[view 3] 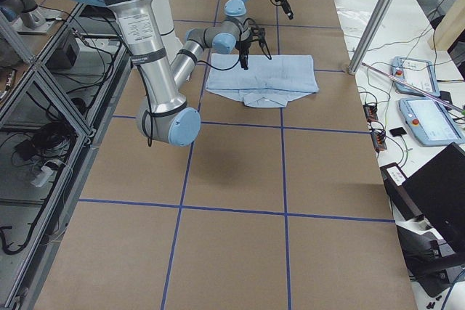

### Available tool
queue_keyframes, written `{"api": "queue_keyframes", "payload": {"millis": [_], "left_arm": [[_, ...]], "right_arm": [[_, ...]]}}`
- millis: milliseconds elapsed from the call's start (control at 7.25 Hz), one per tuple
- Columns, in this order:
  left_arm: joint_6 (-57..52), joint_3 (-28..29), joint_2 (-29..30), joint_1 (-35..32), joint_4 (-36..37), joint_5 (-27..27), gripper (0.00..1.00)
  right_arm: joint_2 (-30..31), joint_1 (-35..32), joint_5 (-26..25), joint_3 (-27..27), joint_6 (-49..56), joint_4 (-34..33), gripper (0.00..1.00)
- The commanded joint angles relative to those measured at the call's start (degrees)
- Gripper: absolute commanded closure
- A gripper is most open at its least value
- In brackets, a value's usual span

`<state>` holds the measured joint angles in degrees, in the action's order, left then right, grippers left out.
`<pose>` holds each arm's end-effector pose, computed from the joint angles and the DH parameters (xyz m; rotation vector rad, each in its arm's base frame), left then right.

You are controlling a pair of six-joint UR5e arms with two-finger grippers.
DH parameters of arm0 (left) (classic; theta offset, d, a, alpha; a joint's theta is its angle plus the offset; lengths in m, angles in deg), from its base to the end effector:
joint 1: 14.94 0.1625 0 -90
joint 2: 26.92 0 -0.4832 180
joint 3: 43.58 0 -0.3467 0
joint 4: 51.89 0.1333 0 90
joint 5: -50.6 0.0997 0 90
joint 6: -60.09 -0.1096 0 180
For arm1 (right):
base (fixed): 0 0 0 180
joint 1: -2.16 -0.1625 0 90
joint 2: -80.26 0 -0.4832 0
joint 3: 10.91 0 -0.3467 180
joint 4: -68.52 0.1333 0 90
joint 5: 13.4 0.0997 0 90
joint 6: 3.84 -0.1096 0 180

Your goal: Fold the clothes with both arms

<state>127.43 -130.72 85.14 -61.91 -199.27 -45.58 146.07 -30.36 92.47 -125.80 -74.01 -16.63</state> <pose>0.3466 -0.5493 0.4246 0.6900 1.1528 -0.2868 -0.4242 -0.3930 0.3228 0.1825 -0.9517 0.0735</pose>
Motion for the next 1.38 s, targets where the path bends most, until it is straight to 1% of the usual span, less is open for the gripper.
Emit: {"api": "queue_keyframes", "payload": {"millis": [0, 276, 414, 552, 690, 966, 1103, 1241], "left_arm": [[0.1, -10.1, -10.1, -2.2, -0.5, 5.9, 0.0], [0.4, -11.7, -9.6, -2.4, -0.8, 14.5, 0.0], [0.6, -12.0, -9.6, -2.7, -3.2, 15.3, 0.0], [1.0, -13.0, -9.8, -3.2, -3.9, 15.2, 0.0], [1.1, -14.8, -11.2, -3.5, -3.8, 15.2, 0.0], [1.1, -18.7, -11.9, -3.8, -2.7, 15.0, 0.0], [1.0, -19.5, -12.7, -4.0, -2.2, 14.8, 0.0], [1.0, -19.1, -13.2, -4.0, -2.2, 14.3, 0.0]], "right_arm": [[-1.3, 1.8, -2.9, 0.3, 4.0, -2.7, 0.0], [-3.1, 1.9, -4.4, 0.5, 4.0, -2.8, 0.0], [-2.9, 1.3, -5.1, 0.6, 4.2, -2.8, 0.0], [-2.8, 0.6, -5.0, 0.4, 4.9, -2.8, 0.0], [-2.4, 0.4, -5.1, 0.5, 5.1, -2.9, 0.0], [-2.3, 0.3, -5.1, 0.6, 5.1, -2.9, 0.0], [-2.3, 0.4, -5.1, 0.6, 5.1, -3.0, 0.0], [-2.4, 0.4, -5.1, 0.6, 5.0, -3.0, 0.0]]}}
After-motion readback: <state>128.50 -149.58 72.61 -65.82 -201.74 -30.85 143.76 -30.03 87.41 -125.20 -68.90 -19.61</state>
